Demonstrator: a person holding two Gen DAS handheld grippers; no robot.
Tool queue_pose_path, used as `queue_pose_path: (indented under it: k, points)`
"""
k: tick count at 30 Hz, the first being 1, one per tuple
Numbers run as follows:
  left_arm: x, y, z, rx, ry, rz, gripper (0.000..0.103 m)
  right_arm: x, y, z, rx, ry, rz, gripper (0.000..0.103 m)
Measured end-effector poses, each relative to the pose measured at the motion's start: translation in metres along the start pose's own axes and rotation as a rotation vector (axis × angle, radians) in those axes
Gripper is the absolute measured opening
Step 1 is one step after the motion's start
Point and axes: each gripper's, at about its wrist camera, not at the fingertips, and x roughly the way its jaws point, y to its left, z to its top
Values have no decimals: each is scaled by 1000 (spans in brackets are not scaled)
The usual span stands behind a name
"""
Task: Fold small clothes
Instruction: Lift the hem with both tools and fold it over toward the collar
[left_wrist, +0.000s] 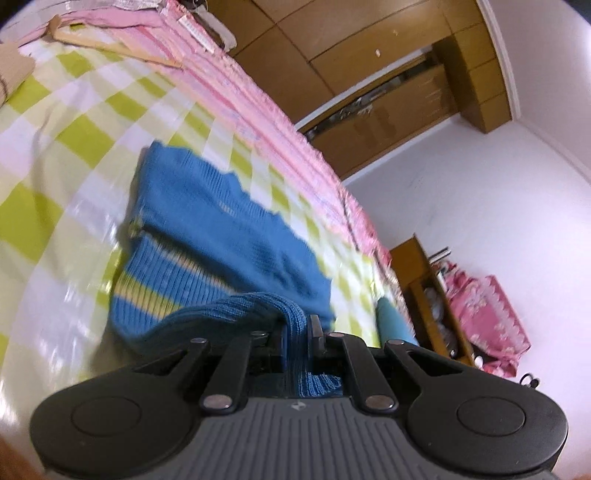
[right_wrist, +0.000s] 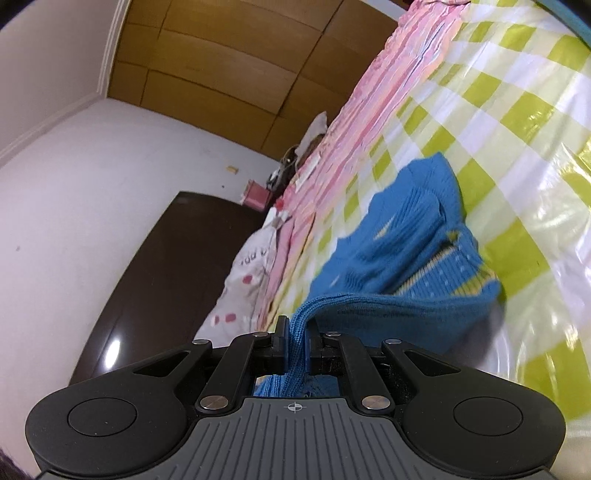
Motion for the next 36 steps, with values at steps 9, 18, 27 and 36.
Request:
queue_pose_path:
  k: [9, 18, 27, 36]
  points:
    - [29, 16, 42, -25, -86, 9, 15, 37, -6, 38, 4, -43, -6, 8]
    - [63, 41, 83, -67, -161, 39, 15, 89, -28, 78, 52, -89, -21, 8]
    - [91, 67, 91, -120, -170, 92, 14, 133, -56, 102, 98, -86, -113, 8]
    - [100, 80, 98, -143, -195, 154, 15, 154, -74, 110, 109, -90, -190, 10]
